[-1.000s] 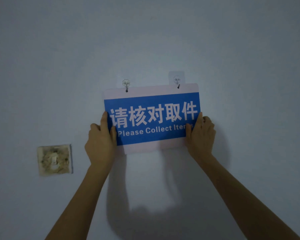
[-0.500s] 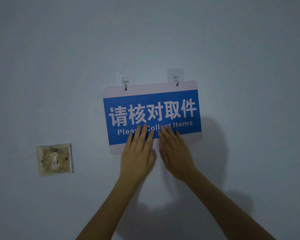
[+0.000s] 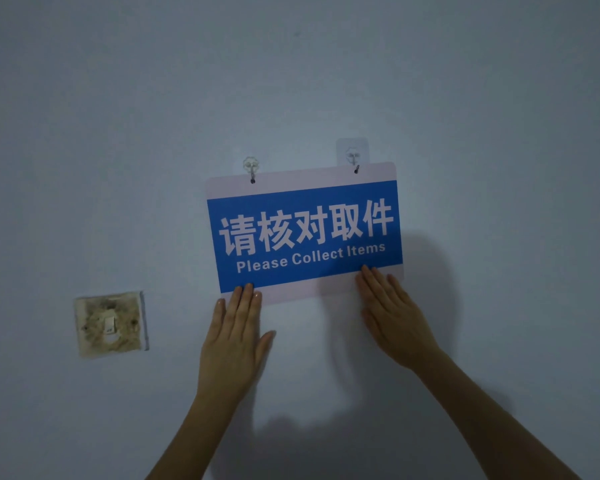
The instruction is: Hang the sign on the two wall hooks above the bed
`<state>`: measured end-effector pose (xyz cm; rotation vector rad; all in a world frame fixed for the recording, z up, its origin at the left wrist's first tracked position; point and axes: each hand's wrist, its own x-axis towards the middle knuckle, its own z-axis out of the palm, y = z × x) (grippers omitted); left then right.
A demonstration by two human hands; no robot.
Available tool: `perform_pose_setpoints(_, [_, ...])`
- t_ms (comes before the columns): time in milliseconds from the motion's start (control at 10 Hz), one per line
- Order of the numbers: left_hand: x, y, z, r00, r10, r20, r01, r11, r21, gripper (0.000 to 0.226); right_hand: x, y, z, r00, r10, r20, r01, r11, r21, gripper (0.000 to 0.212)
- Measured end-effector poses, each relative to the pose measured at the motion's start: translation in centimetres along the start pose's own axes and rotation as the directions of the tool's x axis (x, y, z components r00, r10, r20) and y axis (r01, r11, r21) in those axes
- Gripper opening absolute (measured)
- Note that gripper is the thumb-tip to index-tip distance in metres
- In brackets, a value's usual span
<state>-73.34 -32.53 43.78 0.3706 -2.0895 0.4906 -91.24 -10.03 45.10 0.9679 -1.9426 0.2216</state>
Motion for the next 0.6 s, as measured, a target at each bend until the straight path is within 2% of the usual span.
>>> perform_pose_setpoints(200, [-0.9, -1.3, 0.4, 0.997, -0.013, -0.07, 0.015, 0.999, 0.036, 0.067, -0.8, 1.6, 0.4, 0.998, 0.062, 0.006, -0.062, 0.998, 0.007, 0.057])
perform_pose_setpoints(300, [-1.5, -1.8, 0.4, 0.995, -0.051, -0.087, 0.055, 0.997, 0.046, 0.065, -1.9, 2.6, 0.9, 0.987, 0.157, 0.013, -0.158, 0.987, 0.036, 0.058])
perform_pose_setpoints(400, [-1.8, -1.8, 0.2, 0.99, -0.084, -0.118, 0.088, 0.996, 0.026, 0.062, -2.8, 3.3, 0.7, 0.98, 0.191, 0.065, -0.193, 0.98, 0.036, 0.059])
perform_pose_setpoints(500, [-2.1, -1.5, -0.1, 0.982, -0.072, -0.172, 0.082, 0.995, 0.05, 0.063, -3.0, 4.3, 0.7, 0.991, 0.134, 0.026, -0.135, 0.99, 0.036, 0.061])
perform_pose_setpoints(600, [-3.4, -1.0, -1.9, 0.97, -0.09, -0.225, 0.091, 0.996, -0.008, 0.058, -3.2, 4.4, 0.0, 0.958, 0.275, -0.083, -0.262, 0.955, 0.142, 0.06])
